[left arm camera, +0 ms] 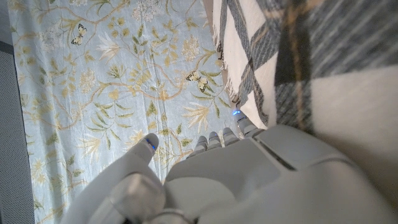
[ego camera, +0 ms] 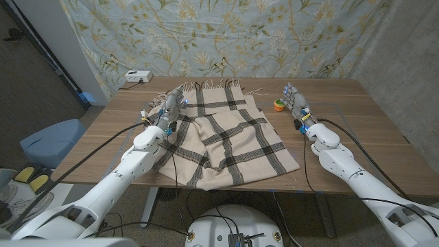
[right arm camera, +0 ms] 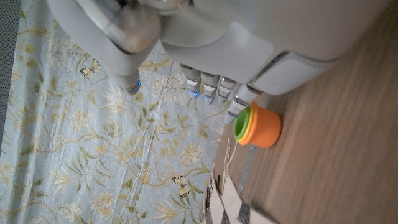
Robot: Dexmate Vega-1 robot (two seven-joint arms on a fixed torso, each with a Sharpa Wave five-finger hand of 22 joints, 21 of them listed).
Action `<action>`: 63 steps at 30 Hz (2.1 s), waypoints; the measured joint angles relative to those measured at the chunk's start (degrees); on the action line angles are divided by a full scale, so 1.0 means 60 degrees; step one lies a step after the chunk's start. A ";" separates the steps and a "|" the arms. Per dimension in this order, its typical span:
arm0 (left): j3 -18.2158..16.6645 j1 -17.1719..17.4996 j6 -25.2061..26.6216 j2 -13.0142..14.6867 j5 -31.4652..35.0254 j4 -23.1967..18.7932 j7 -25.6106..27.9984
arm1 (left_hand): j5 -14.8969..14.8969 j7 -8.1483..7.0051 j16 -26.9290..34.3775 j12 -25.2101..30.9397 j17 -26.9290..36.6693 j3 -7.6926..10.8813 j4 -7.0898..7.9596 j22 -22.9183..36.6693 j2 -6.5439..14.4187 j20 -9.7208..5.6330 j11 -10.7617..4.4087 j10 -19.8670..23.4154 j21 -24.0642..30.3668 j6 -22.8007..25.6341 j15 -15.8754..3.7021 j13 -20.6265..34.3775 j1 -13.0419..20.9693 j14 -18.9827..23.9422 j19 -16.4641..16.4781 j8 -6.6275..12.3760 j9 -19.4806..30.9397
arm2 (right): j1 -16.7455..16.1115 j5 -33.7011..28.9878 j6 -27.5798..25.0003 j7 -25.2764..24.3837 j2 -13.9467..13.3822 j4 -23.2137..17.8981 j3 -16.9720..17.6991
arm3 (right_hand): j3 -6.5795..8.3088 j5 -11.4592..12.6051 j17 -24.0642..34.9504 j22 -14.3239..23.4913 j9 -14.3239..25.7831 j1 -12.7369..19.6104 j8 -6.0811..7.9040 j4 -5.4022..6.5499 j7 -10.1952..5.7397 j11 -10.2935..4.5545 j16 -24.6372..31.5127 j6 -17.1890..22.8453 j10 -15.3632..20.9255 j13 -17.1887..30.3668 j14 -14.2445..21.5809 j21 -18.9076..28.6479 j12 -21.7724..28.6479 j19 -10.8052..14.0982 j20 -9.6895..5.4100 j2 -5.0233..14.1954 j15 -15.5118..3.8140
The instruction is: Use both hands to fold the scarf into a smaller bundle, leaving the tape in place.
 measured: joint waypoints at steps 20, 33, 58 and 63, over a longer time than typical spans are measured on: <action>0.0527 0.0576 -0.0236 0.1003 0.3750 -0.1340 0.2403 | -0.0821 -0.0579 0.0173 0.0568 -0.0030 0.0542 -0.1233 0.0088 0.0206 0.1115 0.0135 0.2343 -0.0174 0.1959 0.0655 0.0089 0.1216 0.1930 0.0657 0.0278 -0.0001 | -0.0628 -0.1630 -0.0828 -0.1064 -0.1255 -0.1573 -0.0346 | 0.0325 -0.0113 0.0060 0.0043 -0.0001 0.0568 0.0252 -0.0530 -0.0358 0.0118 0.0373 0.1075 0.1008 0.0043 0.1136 0.0139 0.0314 0.0201 0.0701 0.0254 0.0131; 0.0561 0.1264 -0.0081 0.1671 0.5911 -0.2373 0.3710 | -0.0856 -0.0656 0.0173 0.0568 -0.0031 0.0520 -0.1600 0.0087 -0.0024 0.1152 -0.0133 0.2631 -0.0304 0.2518 0.0510 0.0089 0.1446 0.2075 0.0619 0.0278 -0.0003 | -0.1614 -0.2906 -0.1035 -0.2161 -0.2127 -0.3124 -0.0132 | 0.0514 -0.0149 0.0105 0.0042 0.0027 0.0934 0.0326 -0.0922 -0.0375 -0.0029 0.0549 0.1883 0.1758 0.0042 0.1837 0.0270 0.0446 0.0685 0.0733 0.0264 -0.0088; 0.0086 0.2828 0.0921 0.3087 0.8514 -0.4339 0.4697 | -0.0891 -0.0821 0.0128 0.0642 -0.0033 0.0490 -0.2416 0.0086 -0.0320 0.1164 -0.0431 0.3337 -0.0518 0.3556 0.0196 0.0087 0.2022 0.2596 0.0533 0.0405 0.0044 | -0.3568 -0.5044 -0.3664 -0.3486 -0.3763 -0.6441 0.0382 | 0.0678 -0.0149 0.0191 0.0088 0.0042 0.1599 0.0474 -0.1387 -0.0420 -0.0242 0.0770 0.2841 0.2524 0.0088 0.2678 0.0374 0.0527 0.1209 0.0685 0.0328 -0.0404; -0.0021 0.3100 0.1040 0.3322 0.8763 -0.4617 0.4737 | -0.0891 -0.0842 0.0128 0.0642 -0.0032 0.0453 -0.2453 0.0085 -0.0320 0.1164 -0.0409 0.3359 -0.0568 0.3613 0.0196 0.0098 0.2022 0.2596 0.0533 0.0405 0.0044 | -0.3883 -0.5354 -0.4257 -0.3569 -0.4037 -0.7017 0.0442 | 0.0677 -0.0148 0.0194 0.0087 0.0042 0.1636 0.0474 -0.1387 -0.0410 -0.0242 0.0782 0.2935 0.2524 0.0087 0.2678 0.0374 0.0527 0.1209 0.0685 0.0365 -0.0404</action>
